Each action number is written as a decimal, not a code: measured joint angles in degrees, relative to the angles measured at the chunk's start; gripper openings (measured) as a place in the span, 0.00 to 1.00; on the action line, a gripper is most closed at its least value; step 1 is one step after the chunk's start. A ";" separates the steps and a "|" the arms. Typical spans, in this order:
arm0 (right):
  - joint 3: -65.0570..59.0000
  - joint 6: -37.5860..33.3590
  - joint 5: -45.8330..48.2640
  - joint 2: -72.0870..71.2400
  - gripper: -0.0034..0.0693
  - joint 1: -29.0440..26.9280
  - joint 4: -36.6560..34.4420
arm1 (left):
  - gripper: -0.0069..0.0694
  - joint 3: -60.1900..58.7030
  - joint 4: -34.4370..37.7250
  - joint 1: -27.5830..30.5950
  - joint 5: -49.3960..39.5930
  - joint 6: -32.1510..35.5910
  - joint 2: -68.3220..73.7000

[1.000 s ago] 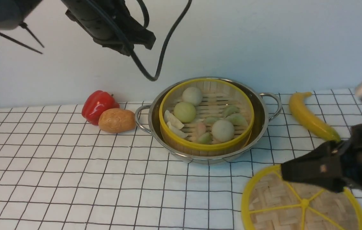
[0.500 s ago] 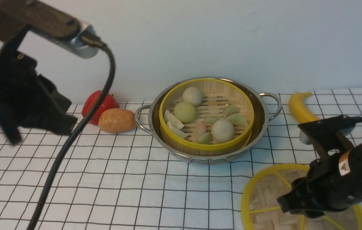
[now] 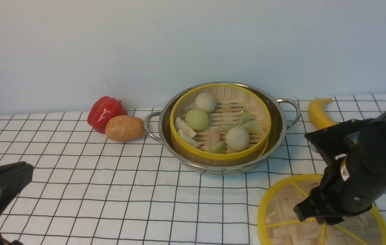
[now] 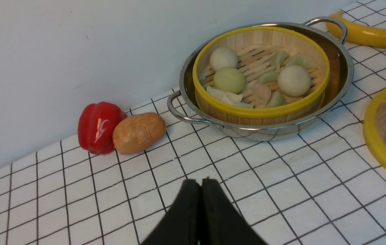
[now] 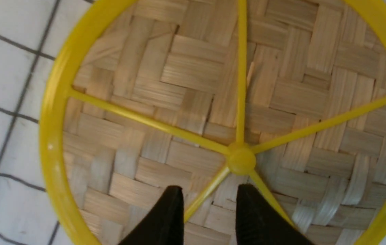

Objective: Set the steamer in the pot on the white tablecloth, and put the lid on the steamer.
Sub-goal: 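Move the gripper down to the bamboo steamer lid and grasp its center knob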

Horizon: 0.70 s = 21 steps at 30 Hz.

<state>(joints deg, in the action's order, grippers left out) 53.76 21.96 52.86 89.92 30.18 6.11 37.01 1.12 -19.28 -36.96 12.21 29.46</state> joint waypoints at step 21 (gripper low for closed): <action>0.21 2.99 -3.13 4.95 0.38 0.00 4.49 | 0.06 -1.31 0.02 0.00 0.64 0.01 -1.06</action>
<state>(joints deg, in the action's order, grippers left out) 53.98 24.95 49.73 94.87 30.18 10.60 35.70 1.14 -19.28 -36.32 12.22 28.40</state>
